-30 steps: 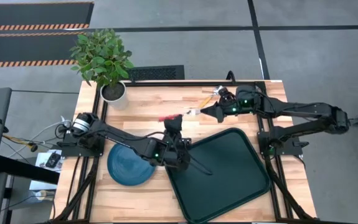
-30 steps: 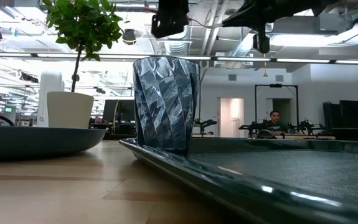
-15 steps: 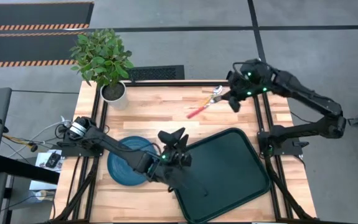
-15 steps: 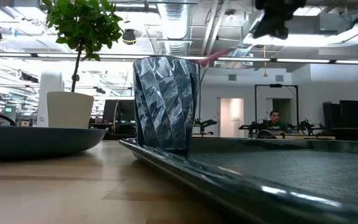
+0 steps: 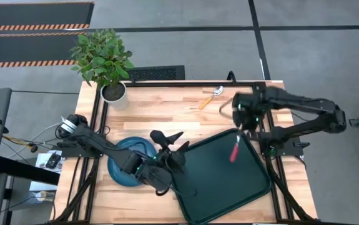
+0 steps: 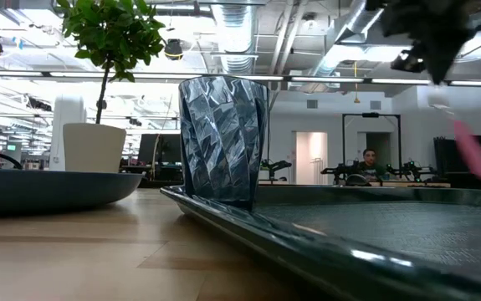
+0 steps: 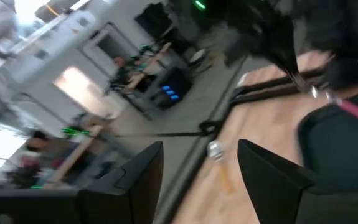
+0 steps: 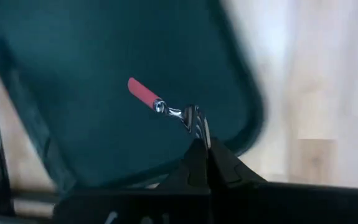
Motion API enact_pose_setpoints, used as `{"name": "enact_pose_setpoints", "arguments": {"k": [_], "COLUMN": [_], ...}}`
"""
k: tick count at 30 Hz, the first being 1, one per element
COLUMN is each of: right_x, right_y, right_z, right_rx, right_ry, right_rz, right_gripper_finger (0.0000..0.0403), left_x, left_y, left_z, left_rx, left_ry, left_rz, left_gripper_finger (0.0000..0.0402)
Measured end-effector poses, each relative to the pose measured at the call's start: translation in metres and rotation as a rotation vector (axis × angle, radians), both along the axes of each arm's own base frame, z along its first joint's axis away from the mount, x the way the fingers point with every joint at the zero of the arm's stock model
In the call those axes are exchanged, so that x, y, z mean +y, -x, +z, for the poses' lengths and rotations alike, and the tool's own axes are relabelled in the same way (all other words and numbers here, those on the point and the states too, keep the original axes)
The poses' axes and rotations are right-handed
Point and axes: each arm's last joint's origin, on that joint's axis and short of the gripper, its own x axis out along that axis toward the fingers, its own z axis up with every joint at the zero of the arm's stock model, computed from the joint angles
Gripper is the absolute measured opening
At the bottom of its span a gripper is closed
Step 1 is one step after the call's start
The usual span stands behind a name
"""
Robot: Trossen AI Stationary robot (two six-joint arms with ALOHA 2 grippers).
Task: Pick and place plate/cup/fork/spoon on tray
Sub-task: Put the pink fork on the middle of the black tray
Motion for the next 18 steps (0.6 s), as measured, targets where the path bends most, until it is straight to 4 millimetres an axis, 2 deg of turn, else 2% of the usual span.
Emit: {"name": "enact_pose_setpoints", "arguments": {"k": [7,12,15,18], "right_x": [0.055,0.093,0.109,0.116], "right_y": [-0.009,-0.029,-0.042,-0.054], "right_z": [-0.017,-0.025,-0.038,-0.053], "right_rx": [0.082,0.117,0.179,0.244], "right_ry": [-0.051,-0.064,-0.053,-0.051], "right_rz": [0.234,0.380,0.458,0.501], "right_gripper_finger": [0.0002,0.0002,0.0002,0.0002], "left_x": [0.004,0.007,0.007,0.008], "left_y": [0.011,0.013,0.014,0.015], "left_z": [0.017,0.018,0.017,0.015], "left_rx": [-0.083,-0.096,-0.093,-0.088], "left_ry": [0.158,0.219,0.228,0.237], "left_rz": [-0.105,-0.130,-0.125,-0.118], "left_gripper_finger": [0.0199,0.0199,0.0199,0.0199]}}
